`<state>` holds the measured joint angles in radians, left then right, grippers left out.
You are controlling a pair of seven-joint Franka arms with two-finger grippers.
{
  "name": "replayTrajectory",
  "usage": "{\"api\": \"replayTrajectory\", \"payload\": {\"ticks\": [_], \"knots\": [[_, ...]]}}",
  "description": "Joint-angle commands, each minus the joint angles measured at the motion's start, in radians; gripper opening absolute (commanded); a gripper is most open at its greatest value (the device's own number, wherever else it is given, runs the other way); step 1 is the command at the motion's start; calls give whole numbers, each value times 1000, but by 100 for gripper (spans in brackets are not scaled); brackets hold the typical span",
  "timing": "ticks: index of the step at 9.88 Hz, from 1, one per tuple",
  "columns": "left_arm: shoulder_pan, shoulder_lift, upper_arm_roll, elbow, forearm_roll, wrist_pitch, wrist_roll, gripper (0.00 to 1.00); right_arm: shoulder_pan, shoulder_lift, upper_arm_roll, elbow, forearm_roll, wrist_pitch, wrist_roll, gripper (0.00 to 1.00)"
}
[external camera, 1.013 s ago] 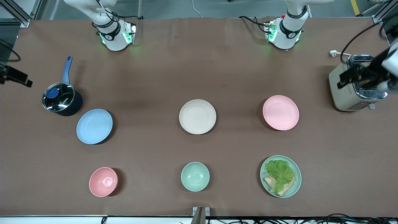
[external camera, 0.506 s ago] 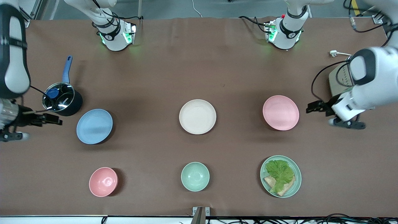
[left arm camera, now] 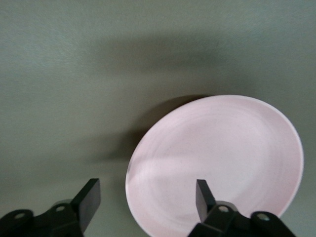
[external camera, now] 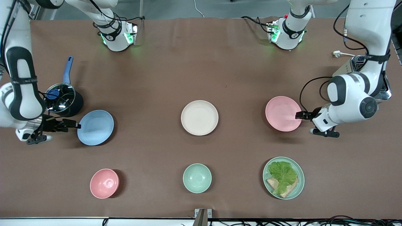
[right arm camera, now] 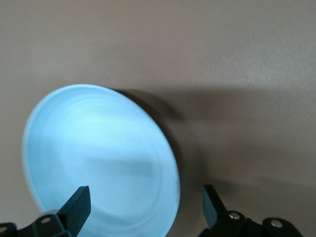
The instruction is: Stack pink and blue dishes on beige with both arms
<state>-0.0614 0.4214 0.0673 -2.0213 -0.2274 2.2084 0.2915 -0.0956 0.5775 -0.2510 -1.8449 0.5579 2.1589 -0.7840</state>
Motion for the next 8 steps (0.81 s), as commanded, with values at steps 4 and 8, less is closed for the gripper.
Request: {"api": "replayTrajectory", "payload": {"ticks": [4, 8], "knots": [[5, 86, 3, -34, -56, 34, 77, 36, 13, -4, -1, -91, 72, 72, -40, 81], [3, 51, 3, -25, -58, 22, 112, 0, 17, -7, -1, -105, 112, 41, -31, 12]]}}
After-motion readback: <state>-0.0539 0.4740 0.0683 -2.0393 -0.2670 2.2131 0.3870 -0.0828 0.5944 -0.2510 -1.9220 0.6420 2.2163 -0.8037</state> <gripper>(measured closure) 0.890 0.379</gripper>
